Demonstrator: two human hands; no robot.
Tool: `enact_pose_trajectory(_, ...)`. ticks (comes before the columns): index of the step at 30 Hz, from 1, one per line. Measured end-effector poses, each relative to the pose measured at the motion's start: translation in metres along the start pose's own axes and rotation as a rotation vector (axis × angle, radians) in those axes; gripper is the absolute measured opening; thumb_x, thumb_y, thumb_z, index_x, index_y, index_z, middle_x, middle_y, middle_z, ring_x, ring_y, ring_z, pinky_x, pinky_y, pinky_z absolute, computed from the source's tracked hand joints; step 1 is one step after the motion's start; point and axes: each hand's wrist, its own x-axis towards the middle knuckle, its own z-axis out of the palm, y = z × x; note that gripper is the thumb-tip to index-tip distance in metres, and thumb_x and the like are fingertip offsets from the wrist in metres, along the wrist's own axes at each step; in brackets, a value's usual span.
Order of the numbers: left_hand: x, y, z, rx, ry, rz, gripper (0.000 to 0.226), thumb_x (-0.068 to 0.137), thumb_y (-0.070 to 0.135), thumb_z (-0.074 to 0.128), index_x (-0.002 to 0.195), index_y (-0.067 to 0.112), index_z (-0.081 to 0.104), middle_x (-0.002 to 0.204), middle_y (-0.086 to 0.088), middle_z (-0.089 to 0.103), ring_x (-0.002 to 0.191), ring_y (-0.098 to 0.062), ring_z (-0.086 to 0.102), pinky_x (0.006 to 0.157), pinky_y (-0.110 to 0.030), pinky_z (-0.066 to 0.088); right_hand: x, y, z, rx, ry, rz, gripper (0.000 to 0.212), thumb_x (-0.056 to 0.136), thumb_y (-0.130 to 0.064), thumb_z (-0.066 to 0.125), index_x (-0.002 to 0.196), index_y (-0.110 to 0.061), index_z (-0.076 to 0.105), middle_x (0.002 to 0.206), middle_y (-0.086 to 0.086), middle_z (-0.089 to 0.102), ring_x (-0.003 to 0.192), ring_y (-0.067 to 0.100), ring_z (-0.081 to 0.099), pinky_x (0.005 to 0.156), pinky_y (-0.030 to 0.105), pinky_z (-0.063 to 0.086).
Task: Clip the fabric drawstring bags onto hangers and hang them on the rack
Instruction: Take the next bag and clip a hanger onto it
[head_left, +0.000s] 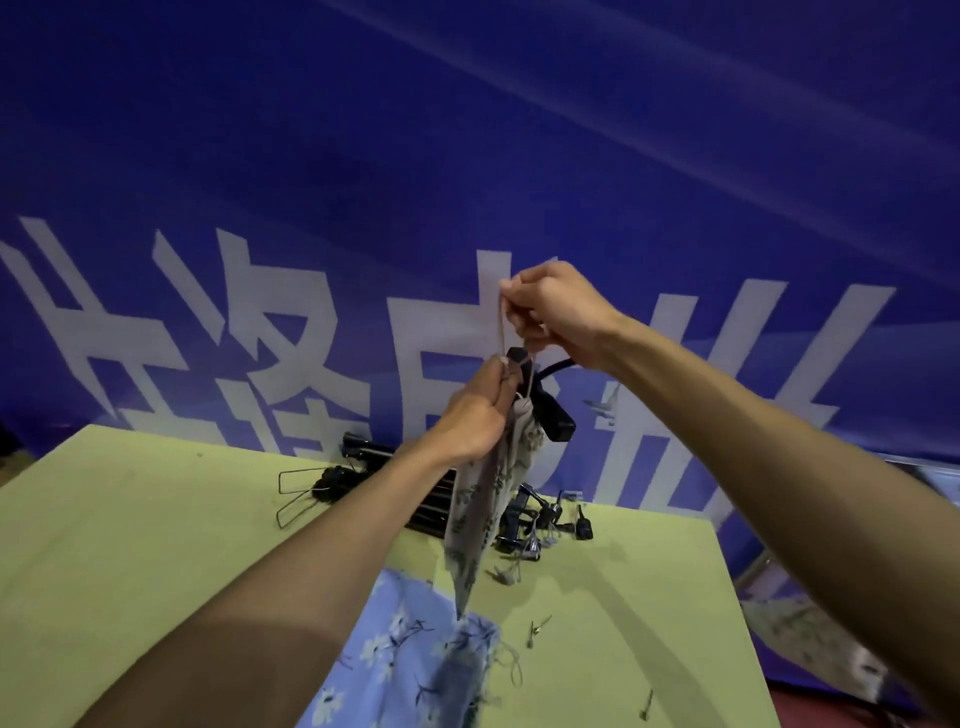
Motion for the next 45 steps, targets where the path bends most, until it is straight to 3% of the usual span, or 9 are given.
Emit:
enact_pose_trajectory(4,0.002,-0.005,0.022,0.090,-0.120,0.031,0.016,0.100,0.041,0.025,0.097,0.032,0.037,0.083,-0.005,0.053,0.082,-0.029,0.054,0.077,-0.050,0.045,-0.012,-0.007,-0.034,0.211,0.162,0.006,0.039,0.098,-0.017,0.043,0.061,-0.015,0.035,0.056,0.000,0.025,0.041,0.011,0.030,0.043,0.023,0.028)
enact_pose_trajectory(8,0.015,0.019,0.046,0.133,-0.218,0.108,0.014,0.101,0.031,0.029,0.095,0.022,0.039,0.085,-0.004,0.048,0.084,-0.028,0.051,0.081,-0.050,0.043,-0.027,0.006,-0.056,0.228,0.257,-0.011,0.041,0.099,-0.021,0.045,0.060,-0.014,0.036,0.057,0.002,0.023,0.040,0.013,0.032,0.041,0.025,0.034)
enact_pose_trajectory(11,0.025,0.042,0.061,0.065,-0.267,0.165,0.012,0.099,0.027,0.041,0.098,0.019,0.049,0.099,-0.001,0.044,0.099,-0.024,0.050,0.086,-0.038,0.040,-0.039,0.014,-0.076,0.273,0.320,-0.013,0.036,0.099,-0.021,0.044,0.064,-0.014,0.041,0.057,0.001,0.024,0.042,0.014,0.033,0.044,0.028,0.047)
enact_pose_trajectory(14,0.034,0.059,0.071,-0.048,-0.275,0.170,0.018,0.092,0.023,0.056,0.110,0.022,0.059,0.117,0.002,0.040,0.107,-0.012,0.046,0.091,-0.023,0.038,-0.058,0.025,-0.101,0.242,0.316,0.037,0.027,0.098,-0.015,0.043,0.072,-0.012,0.047,0.056,0.000,0.029,0.043,0.013,0.032,0.042,0.025,0.035)
enact_pose_trajectory(18,0.039,0.099,0.083,-0.417,-0.230,0.146,0.017,0.092,0.013,0.056,0.107,0.010,0.063,0.101,-0.003,0.063,0.086,-0.005,0.057,0.073,-0.007,0.044,-0.084,0.049,-0.126,0.195,0.248,0.087,0.018,0.096,-0.007,0.045,0.079,-0.008,0.051,0.057,0.001,0.042,0.044,0.012,0.033,0.041,0.023,0.026)
enact_pose_trajectory(26,0.048,0.153,0.153,-0.529,-0.441,0.089,0.019,0.093,0.017,0.051,0.082,0.011,0.065,0.070,-0.002,0.067,0.077,-0.020,0.064,0.084,-0.036,0.049,-0.148,0.103,-0.217,0.079,0.172,0.170,0.016,0.094,-0.005,0.052,0.085,-0.001,0.063,0.058,0.002,0.052,0.049,0.013,0.047,0.049,0.024,0.041)
enact_pose_trajectory(31,0.058,0.186,0.227,-0.413,-0.563,0.070,0.021,0.092,0.016,0.055,0.079,0.011,0.070,0.055,-0.001,0.051,0.055,-0.015,0.052,0.065,-0.026,0.045,-0.195,0.152,-0.282,-0.161,0.114,0.224,0.012,0.090,-0.008,0.061,0.087,0.002,0.067,0.067,0.015,0.063,0.056,0.017,0.058,0.053,0.019,0.045)
enact_pose_trajectory(37,0.067,0.237,0.321,-0.356,-0.771,0.099,0.022,0.092,0.010,0.054,0.074,0.009,0.066,0.047,0.001,0.046,0.044,-0.013,0.047,0.055,-0.025,0.043,-0.256,0.201,-0.365,-0.025,0.065,0.325,0.020,0.075,-0.018,0.068,0.082,0.000,0.064,0.059,0.010,0.058,0.050,0.013,0.059,0.058,0.026,0.056)
enact_pose_trajectory(45,0.083,0.281,0.403,-0.393,-0.923,0.065,0.023,0.093,0.009,0.049,0.074,0.007,0.062,0.045,0.003,0.038,0.041,-0.014,0.037,0.045,-0.022,0.036,-0.294,0.236,-0.434,0.036,0.142,0.349,0.009,0.087,0.000,0.061,0.078,0.000,0.064,0.050,0.003,0.053,0.043,0.014,0.048,0.047,0.027,0.050)
